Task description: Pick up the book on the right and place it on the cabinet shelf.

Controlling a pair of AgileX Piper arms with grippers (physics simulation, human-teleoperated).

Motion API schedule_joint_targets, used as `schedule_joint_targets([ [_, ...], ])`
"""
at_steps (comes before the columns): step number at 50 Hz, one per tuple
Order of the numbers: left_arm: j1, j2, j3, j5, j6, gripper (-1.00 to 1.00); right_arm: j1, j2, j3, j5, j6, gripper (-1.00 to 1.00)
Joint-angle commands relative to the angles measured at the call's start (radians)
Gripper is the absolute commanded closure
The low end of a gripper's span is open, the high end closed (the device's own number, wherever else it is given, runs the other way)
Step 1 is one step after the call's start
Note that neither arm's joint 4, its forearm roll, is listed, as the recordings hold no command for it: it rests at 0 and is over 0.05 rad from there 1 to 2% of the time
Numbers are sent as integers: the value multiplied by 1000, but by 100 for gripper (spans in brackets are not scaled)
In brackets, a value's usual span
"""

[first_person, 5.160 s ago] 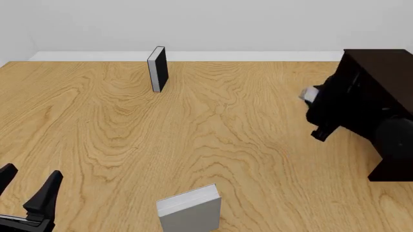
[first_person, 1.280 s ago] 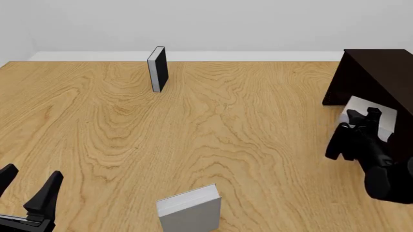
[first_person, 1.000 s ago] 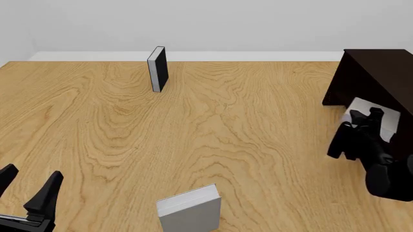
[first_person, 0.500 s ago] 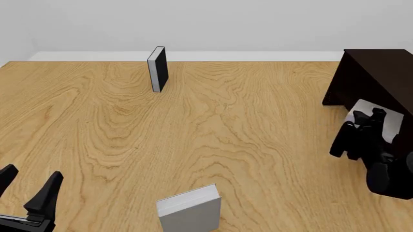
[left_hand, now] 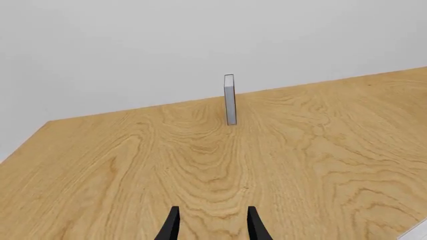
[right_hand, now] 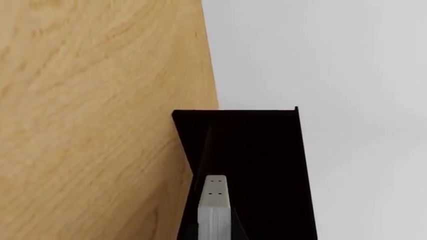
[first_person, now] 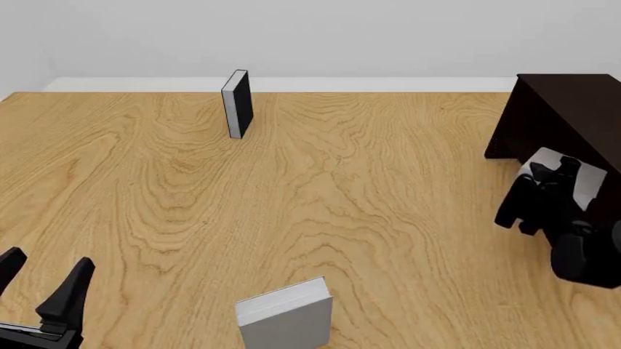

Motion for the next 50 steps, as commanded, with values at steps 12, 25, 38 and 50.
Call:
schedule_joint_targets([
  [12,0,1,0,-2,-1,-100,5,-11,-45,74,51,100],
  [25,-1,1,0,0,-1,-100,11,-20,-38,81,59,-100],
  [38,-1,0,0,2,0,-100,15,-18,-29,72,70,-100],
  [50,0,0,0,4,1,-100,40,-12,-23,67,82,-100],
])
